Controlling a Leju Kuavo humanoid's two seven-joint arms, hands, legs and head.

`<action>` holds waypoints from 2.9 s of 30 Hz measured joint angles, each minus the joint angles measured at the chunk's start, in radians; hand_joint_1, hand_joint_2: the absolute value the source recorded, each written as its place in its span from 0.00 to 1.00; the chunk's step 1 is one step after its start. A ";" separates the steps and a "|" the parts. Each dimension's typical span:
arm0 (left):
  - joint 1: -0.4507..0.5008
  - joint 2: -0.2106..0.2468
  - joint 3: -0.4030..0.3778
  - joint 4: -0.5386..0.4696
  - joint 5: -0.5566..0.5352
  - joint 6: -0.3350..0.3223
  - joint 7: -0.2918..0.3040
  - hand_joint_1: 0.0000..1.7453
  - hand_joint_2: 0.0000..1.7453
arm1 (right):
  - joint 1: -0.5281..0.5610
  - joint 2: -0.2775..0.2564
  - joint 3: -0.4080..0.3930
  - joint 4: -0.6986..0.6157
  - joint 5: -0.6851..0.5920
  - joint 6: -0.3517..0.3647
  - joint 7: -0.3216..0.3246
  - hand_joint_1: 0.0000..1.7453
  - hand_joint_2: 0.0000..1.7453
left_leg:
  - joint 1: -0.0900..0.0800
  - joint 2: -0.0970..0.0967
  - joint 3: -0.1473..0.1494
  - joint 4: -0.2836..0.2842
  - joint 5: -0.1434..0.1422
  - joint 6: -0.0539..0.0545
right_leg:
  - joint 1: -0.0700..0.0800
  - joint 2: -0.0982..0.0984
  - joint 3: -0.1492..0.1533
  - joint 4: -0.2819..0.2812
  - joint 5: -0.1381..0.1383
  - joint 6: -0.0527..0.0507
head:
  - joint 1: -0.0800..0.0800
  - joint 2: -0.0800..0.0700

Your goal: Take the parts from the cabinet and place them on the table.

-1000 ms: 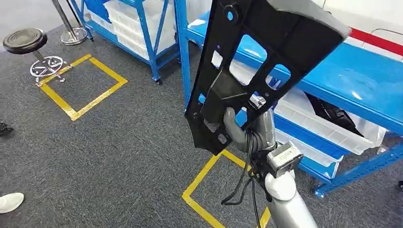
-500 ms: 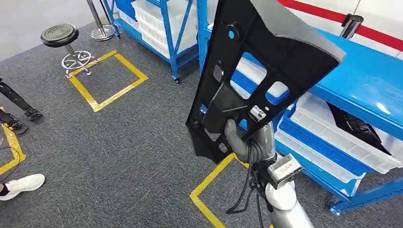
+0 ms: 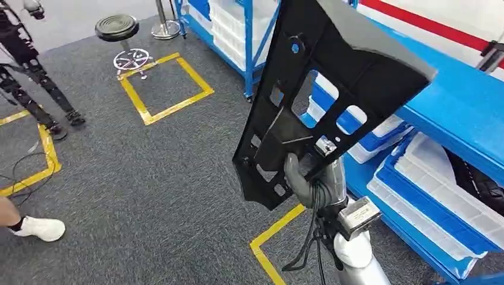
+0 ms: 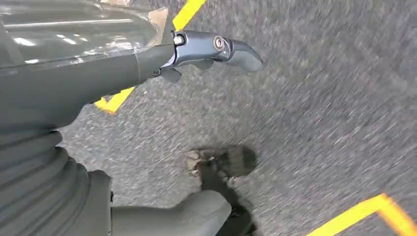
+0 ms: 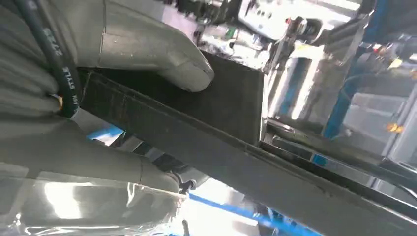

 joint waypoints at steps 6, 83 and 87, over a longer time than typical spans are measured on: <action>-0.018 0.000 0.000 -0.003 0.008 0.012 -0.002 0.00 1.00 | 0.012 -0.002 -0.005 -0.002 -0.018 0.024 0.010 1.00 1.00 | 0.001 -0.078 0.002 0.005 0.000 -0.002 | -0.008 0.027 -0.030 0.028 0.028 0.035 | 0.005 0.000; 0.068 -0.003 0.054 -0.003 -0.022 0.099 -0.003 0.00 1.00 | 0.069 0.061 -0.100 -0.027 -0.079 0.125 -0.018 1.00 1.00 | 0.004 0.016 -0.060 0.116 -0.035 -0.039 | 0.005 -0.054 0.039 -0.117 0.078 -0.028 | -0.006 0.000; 0.065 0.001 0.054 -0.003 -0.022 0.100 -0.002 0.00 1.00 | 0.067 0.066 -0.100 -0.027 -0.078 0.126 -0.015 1.00 1.00 | -0.017 0.051 -0.022 0.035 -0.028 -0.021 | 0.013 -0.085 0.045 -0.118 0.068 -0.014 | -0.005 0.000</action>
